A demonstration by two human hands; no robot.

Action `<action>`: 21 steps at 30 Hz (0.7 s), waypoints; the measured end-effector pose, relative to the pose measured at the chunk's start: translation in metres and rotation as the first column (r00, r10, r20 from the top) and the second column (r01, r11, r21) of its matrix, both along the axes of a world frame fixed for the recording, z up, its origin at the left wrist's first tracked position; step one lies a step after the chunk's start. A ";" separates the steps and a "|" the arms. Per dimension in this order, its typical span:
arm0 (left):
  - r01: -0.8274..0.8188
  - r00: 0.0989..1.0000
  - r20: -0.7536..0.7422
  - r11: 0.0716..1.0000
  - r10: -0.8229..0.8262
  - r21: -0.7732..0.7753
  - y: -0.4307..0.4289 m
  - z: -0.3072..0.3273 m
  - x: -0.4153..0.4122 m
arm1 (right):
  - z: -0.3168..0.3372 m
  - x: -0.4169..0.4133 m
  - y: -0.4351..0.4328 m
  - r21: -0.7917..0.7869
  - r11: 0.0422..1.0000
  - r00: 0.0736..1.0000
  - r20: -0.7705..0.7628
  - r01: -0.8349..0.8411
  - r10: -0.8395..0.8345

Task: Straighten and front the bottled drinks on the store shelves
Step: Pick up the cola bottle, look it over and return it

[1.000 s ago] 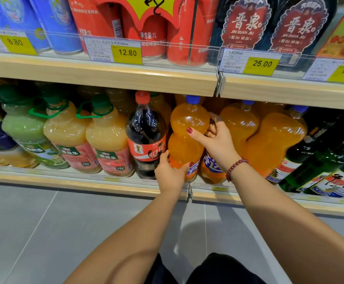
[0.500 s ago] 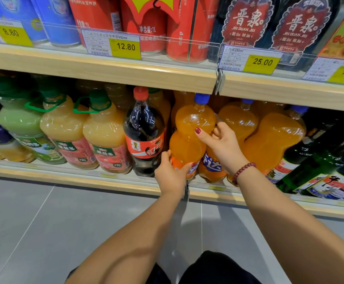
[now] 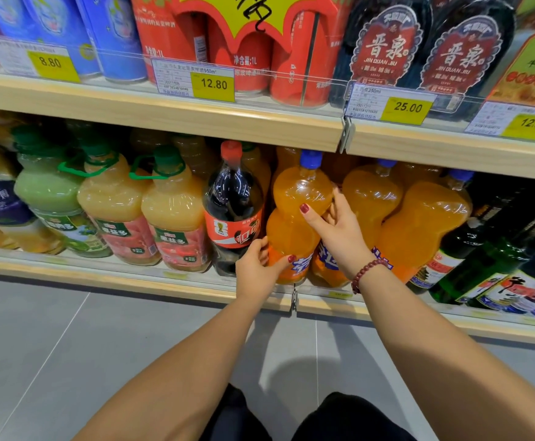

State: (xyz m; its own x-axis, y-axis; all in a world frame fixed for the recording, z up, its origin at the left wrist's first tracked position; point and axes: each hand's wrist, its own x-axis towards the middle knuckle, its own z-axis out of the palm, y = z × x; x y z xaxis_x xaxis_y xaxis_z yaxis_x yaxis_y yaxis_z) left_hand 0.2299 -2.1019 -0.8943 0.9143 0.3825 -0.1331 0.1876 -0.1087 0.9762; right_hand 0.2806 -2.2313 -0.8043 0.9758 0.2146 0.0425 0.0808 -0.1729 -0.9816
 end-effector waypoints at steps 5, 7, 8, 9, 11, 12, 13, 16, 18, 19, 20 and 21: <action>0.059 0.997 0.055 0.998 -0.058 -0.025 0.026 0.017 -0.010 | -0.003 -0.015 0.000 0.004 0.992 0.991 -0.032 0.127 -0.126; 0.036 0.989 0.140 0.999 -0.039 0.018 0.042 0.028 -0.020 | -0.009 -0.029 -0.003 -0.012 0.988 0.988 -0.021 0.154 -0.154; 0.013 0.981 0.191 0.999 -0.020 0.037 0.051 0.032 -0.025 | -0.014 -0.036 -0.004 -0.022 0.988 0.988 -0.017 0.151 -0.151; -0.021 0.970 0.244 0.999 0.009 0.050 0.060 0.037 -0.031 | -0.019 -0.043 -0.005 -0.028 0.990 0.990 -0.018 0.139 -0.140; -0.116 0.938 0.335 0.991 0.090 0.060 0.078 0.046 -0.039 | -0.028 -0.051 -0.002 -0.025 0.995 0.994 -0.037 0.098 -0.099; -0.164 0.920 0.369 0.984 0.129 0.065 0.086 0.052 -0.040 | -0.032 -0.053 0.003 -0.026 0.997 0.996 -0.051 0.072 -0.074; -0.198 0.905 0.397 0.977 0.153 0.075 0.093 0.058 -0.038 | -0.034 -0.053 0.008 -0.032 0.998 0.997 -0.066 0.047 -0.049; -0.169 0.903 0.421 0.972 0.087 0.161 0.107 0.072 -0.020 | -0.038 -0.051 0.030 -0.060 0.998 0.995 -0.103 -0.021 0.015; -0.108 0.919 0.394 0.958 -0.005 0.264 0.111 0.078 -0.003 | -0.041 -0.048 0.046 -0.058 0.998 0.991 -0.128 -0.035 0.027; -0.091 0.925 0.379 0.945 -0.036 0.314 0.111 0.079 0.006 | -0.043 -0.046 0.052 -0.049 0.998 0.989 -0.142 -0.035 0.027; -0.082 0.929 0.366 0.931 -0.059 0.356 0.111 0.080 0.013 | -0.045 -0.045 0.059 -0.036 0.999 0.988 -0.154 -0.038 0.032; -0.069 0.935 0.346 0.920 -0.075 0.385 0.111 0.079 0.021 | -0.047 -0.044 0.064 -0.019 0.999 0.986 -0.161 -0.044 0.041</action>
